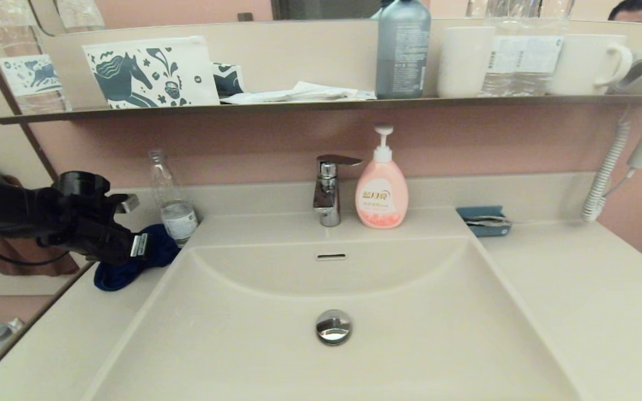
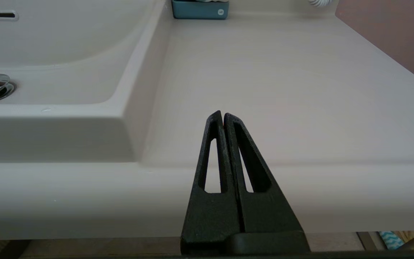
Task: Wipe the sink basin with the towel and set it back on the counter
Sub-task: Wipe the sink
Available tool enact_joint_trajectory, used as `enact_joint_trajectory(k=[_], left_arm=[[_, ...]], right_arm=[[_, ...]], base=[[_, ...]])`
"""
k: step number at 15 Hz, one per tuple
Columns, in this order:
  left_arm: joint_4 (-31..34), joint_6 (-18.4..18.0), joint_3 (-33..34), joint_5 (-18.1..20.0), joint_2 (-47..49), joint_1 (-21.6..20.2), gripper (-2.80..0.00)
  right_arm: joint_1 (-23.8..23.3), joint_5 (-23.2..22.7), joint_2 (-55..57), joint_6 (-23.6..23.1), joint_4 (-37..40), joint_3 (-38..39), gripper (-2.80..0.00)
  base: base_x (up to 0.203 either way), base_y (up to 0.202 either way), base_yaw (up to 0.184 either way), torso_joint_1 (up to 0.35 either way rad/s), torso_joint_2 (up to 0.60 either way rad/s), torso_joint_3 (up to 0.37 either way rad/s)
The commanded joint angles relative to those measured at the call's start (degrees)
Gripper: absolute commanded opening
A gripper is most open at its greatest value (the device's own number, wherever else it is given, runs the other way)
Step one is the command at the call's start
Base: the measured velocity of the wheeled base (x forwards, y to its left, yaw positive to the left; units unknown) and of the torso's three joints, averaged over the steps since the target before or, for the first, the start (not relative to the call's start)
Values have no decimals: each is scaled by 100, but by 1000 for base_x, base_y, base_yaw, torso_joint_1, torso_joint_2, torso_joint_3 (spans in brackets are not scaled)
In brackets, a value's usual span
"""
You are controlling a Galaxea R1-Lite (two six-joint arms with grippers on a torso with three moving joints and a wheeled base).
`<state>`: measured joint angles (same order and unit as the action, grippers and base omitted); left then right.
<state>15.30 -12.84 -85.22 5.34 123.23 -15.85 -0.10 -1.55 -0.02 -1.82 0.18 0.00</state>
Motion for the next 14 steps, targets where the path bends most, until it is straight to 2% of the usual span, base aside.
enact_joint_trajectory(k=[1,5,7,14], left_arm=[[265,-8,29,17,-150,-18,-280],[424,-39,694,83,-519,-383,-280],[429,-252,1257,166,-892,-595,-280],[416,-435,3166,157,-2404,-649,-280]], right_arm=[[1,-4,2,-3,8,0,-280],[1,-4,2,-3,-1,0,-280],[1,-4,2,-3,0,0,-280],[1,-4,2,-3,-1,0,-280]], base=[[0,0,0,0,0,0],[0,0,0,0,0,0],[0,0,0,0,0,0],[0,0,0,0,0,0]])
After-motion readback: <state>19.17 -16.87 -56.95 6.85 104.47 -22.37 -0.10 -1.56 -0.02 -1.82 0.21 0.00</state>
